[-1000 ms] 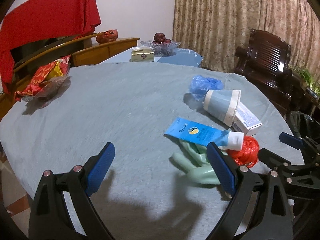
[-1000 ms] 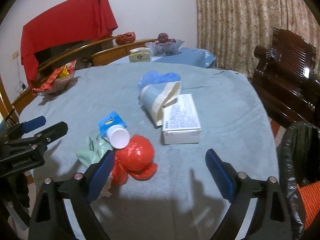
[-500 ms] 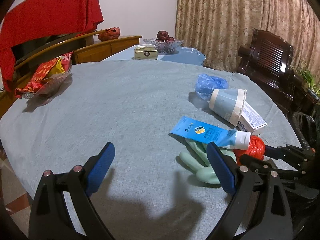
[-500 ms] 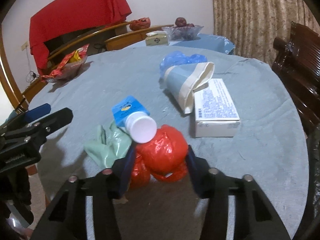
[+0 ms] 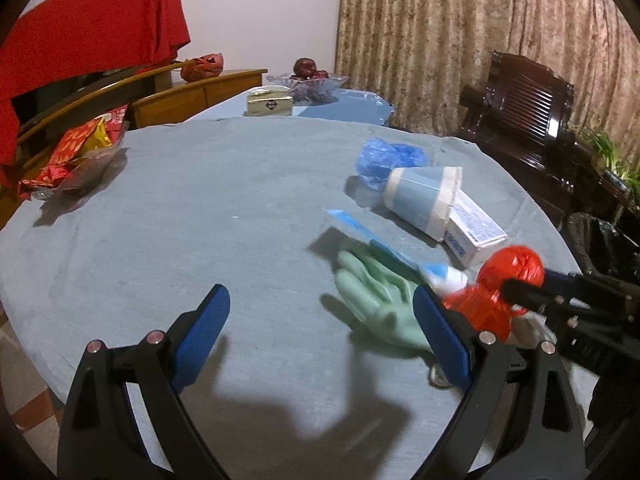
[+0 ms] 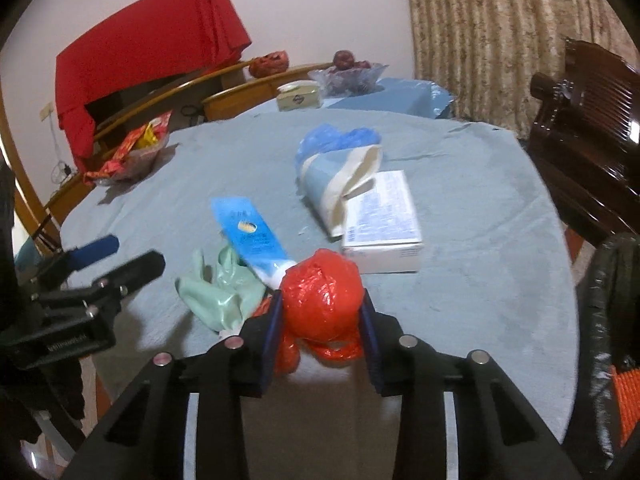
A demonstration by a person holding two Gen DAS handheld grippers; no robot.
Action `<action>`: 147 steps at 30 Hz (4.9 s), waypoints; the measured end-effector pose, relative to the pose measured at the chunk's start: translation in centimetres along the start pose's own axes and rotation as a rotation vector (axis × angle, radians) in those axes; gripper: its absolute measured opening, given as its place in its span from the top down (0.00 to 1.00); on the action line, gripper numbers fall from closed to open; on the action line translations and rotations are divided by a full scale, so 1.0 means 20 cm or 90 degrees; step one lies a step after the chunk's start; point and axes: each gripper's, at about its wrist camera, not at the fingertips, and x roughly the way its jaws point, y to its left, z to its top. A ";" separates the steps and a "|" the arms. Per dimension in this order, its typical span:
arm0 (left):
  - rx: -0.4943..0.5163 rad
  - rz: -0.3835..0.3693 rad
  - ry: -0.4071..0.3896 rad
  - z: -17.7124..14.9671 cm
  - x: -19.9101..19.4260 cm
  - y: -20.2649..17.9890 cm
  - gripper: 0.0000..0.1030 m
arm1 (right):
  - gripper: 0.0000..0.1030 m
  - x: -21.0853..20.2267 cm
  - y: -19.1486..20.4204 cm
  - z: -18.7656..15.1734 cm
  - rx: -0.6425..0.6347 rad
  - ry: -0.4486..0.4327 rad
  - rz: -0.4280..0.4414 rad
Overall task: Collect trash
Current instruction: 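Grasp the red plastic bag with the right gripper, then grasp the pale green glove with the left gripper while the right gripper holds the red bag, then carry the glove and red bag over the bin and release both, then move both grippers back to the tube and tissue box on the table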
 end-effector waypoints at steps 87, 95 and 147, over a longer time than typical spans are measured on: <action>0.102 -0.245 -0.066 0.31 -0.26 -0.98 0.80 | 0.65 -0.92 -0.71 0.00 0.117 -0.151 -0.189; 0.139 -0.306 -0.061 0.30 -0.22 -1.27 0.80 | 0.65 -1.06 -0.92 -0.09 0.157 -0.156 -0.253; 0.140 -0.232 -0.059 0.29 -0.13 -1.19 0.12 | 0.05 -1.02 -1.01 -0.17 0.181 -0.149 -0.276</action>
